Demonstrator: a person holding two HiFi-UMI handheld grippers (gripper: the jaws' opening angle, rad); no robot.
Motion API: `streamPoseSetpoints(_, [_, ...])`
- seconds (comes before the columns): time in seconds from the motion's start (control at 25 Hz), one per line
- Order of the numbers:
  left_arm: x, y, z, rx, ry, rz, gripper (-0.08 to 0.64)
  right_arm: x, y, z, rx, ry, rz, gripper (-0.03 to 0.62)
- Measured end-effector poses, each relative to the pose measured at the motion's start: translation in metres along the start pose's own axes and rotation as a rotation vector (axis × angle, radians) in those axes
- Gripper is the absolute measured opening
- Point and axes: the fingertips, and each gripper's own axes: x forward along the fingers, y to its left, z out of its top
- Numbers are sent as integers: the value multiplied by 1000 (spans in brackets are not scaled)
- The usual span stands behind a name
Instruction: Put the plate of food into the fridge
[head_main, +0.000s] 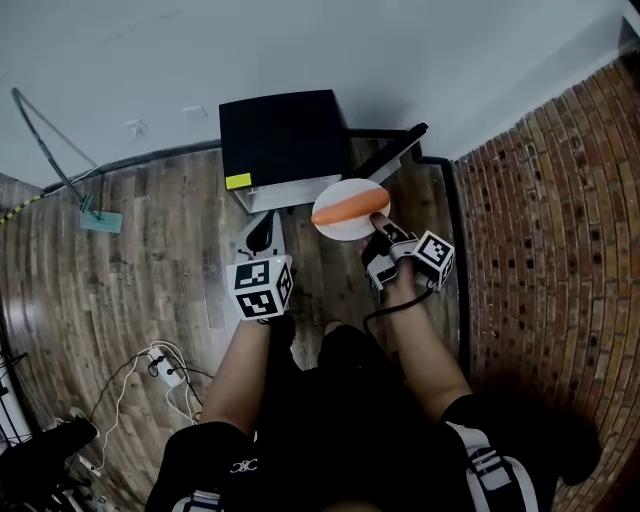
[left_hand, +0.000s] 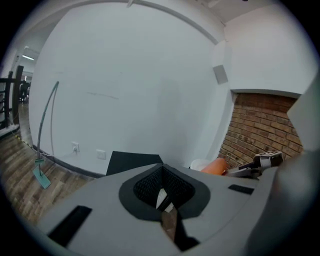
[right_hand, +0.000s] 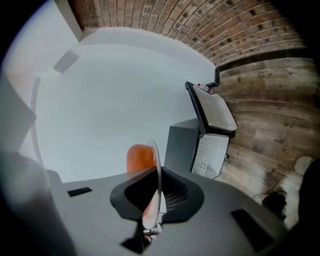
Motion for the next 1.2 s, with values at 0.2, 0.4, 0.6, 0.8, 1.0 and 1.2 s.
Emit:
streamPoseSetpoints(0.2, [52,37,-89,-6,-9,21,-2,55,-110,-4,-8,26,-39,26])
streamPoseSetpoints(0.4, [117,72,-176,69,-62,4,-2,136,-224,-1,37,11,7,26])
streamPoseSetpoints(0.6, [153,104,-239,93,-94,40,-2,219,-299,-10,58,9,21,28])
streamPoseSetpoints(0.8, [159,117,-255,24,-103,34,-2,280,-317,-13,54,-58,43,28])
streamPoseSetpoints(1.0, [147,132,-253,37,-125,62,-2,322,-315,9,120,-205,48,28])
streamPoseSetpoints(1.2, [143,158,-259,16,-119,64,-2,362,-311,35,91,-301,23,28])
